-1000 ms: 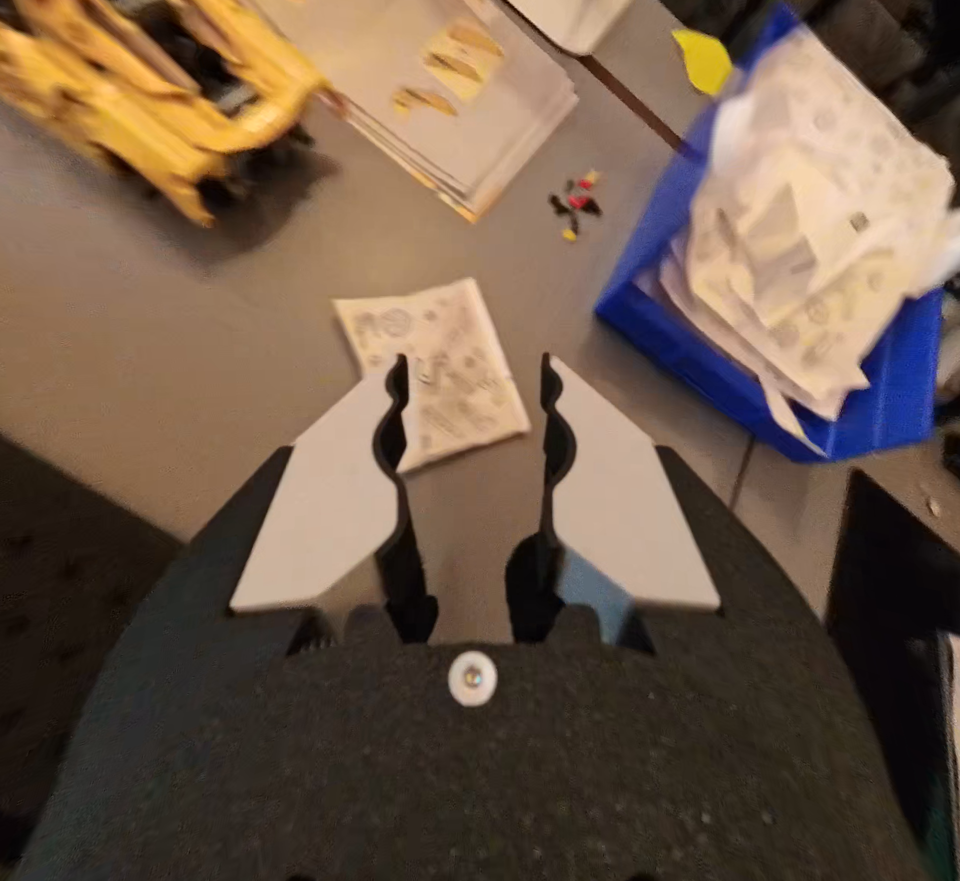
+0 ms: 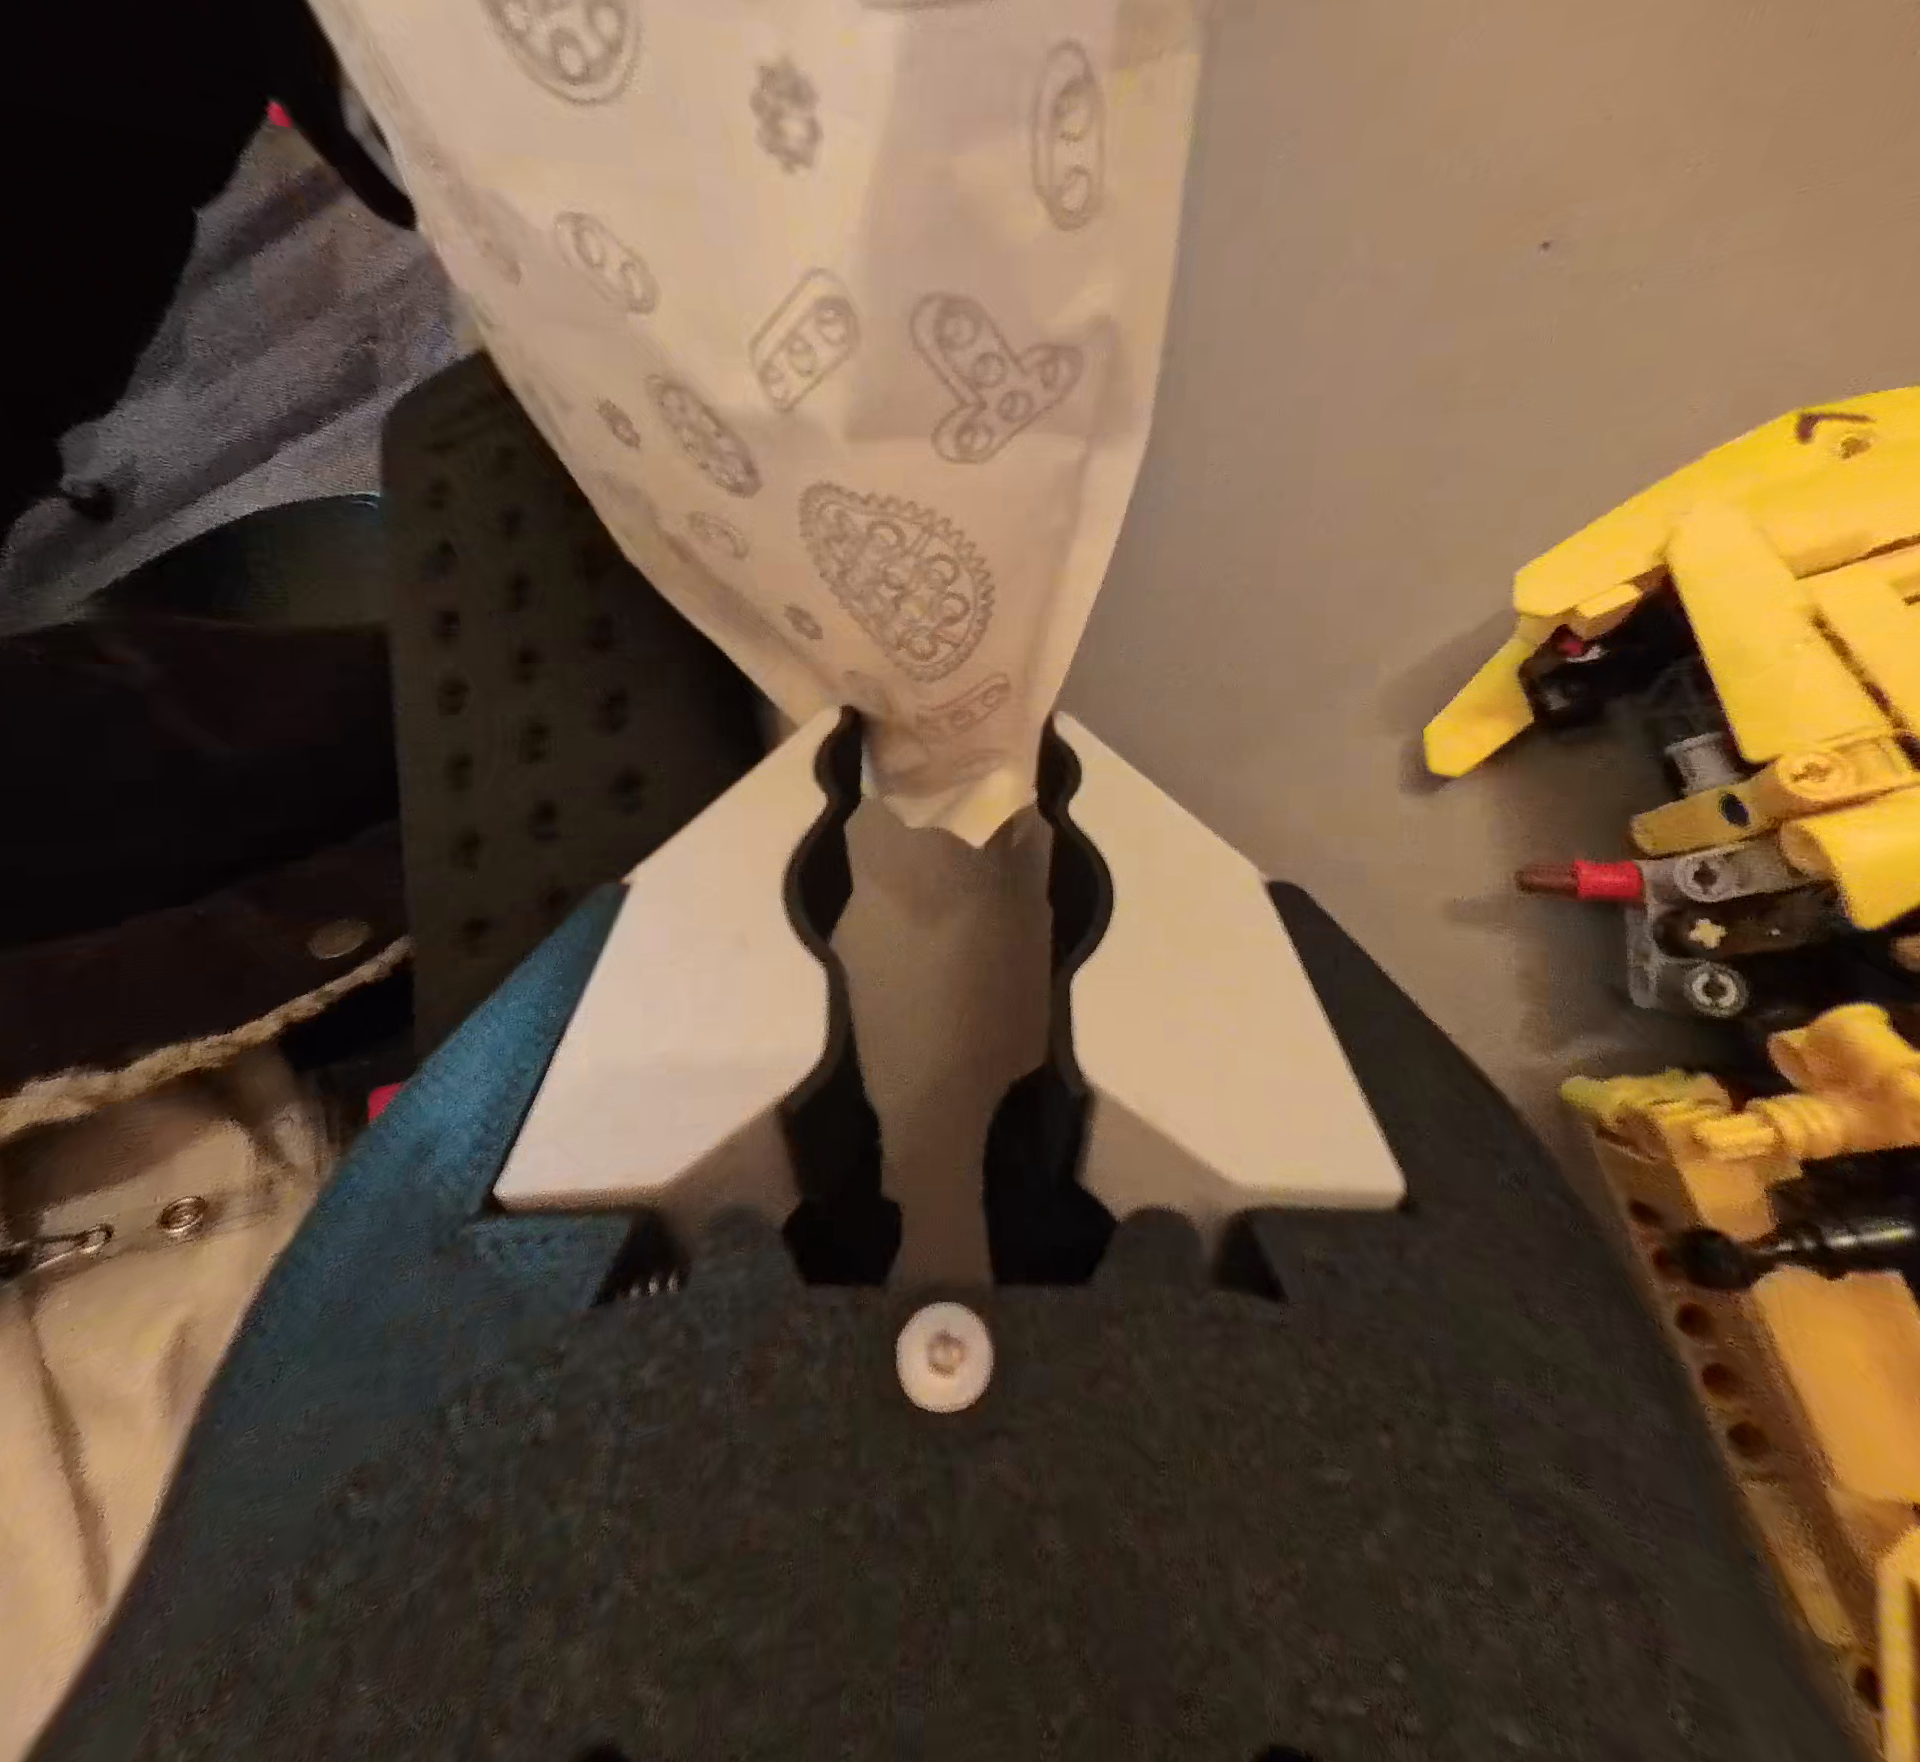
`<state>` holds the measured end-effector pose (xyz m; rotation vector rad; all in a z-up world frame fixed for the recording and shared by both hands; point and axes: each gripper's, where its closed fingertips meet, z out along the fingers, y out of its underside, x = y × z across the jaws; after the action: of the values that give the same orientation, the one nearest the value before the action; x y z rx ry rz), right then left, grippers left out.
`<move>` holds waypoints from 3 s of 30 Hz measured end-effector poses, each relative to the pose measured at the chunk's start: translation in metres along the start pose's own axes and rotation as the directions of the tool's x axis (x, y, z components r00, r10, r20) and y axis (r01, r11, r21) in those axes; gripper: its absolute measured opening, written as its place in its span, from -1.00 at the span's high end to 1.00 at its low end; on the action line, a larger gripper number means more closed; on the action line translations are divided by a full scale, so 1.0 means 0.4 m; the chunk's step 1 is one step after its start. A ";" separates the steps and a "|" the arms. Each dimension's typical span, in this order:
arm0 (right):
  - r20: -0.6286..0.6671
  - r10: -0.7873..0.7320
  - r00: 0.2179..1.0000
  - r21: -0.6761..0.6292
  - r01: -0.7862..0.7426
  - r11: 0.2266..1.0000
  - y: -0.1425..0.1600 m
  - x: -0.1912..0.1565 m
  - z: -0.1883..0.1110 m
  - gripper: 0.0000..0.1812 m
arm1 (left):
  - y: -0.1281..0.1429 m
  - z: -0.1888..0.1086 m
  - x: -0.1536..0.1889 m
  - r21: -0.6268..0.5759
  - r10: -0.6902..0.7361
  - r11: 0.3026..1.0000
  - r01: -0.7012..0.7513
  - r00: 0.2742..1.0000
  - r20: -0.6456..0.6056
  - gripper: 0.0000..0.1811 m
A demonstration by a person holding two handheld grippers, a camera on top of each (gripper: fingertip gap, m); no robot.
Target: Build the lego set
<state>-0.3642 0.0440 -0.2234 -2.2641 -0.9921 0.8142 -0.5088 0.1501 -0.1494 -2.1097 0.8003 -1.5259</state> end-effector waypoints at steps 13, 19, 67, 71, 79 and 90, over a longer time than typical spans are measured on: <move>-0.095 0.030 0.995 -0.034 -0.034 0.999 -0.010 0.057 0.049 0.66 | 0.188 -0.227 0.010 0.205 0.192 0.927 -0.314 0.866 0.461 0.64; -0.042 0.028 0.999 -0.080 -0.031 0.996 -0.030 0.043 0.085 0.68 | 0.291 -0.176 -0.022 0.120 0.243 0.925 -0.361 0.804 0.542 0.64; -0.208 -0.421 0.883 -0.180 0.389 0.904 -0.133 0.156 0.119 0.59 | 0.343 -0.199 -0.085 -0.015 0.224 0.964 -0.264 0.784 0.579 0.52; -0.250 -0.392 0.886 -0.175 0.357 0.918 -0.130 0.174 0.143 0.81 | 0.337 -0.157 -0.109 -0.039 0.237 0.962 -0.269 0.762 0.603 0.66; -0.177 -0.196 0.965 -0.092 0.182 0.979 -0.156 0.147 0.086 1.00 | 0.261 -0.175 -0.078 0.002 0.245 0.944 -0.329 0.709 0.661 0.98; -0.002 0.094 0.996 -0.160 -0.093 0.983 -0.121 0.087 0.083 1.00 | 0.235 -0.110 -0.039 0.215 -0.060 0.976 -0.043 0.890 0.451 1.00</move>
<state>-0.3905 0.1071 -0.2244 -2.4620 -0.9912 0.8059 -0.5739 0.0901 -0.2058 -2.1733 0.4292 -0.9970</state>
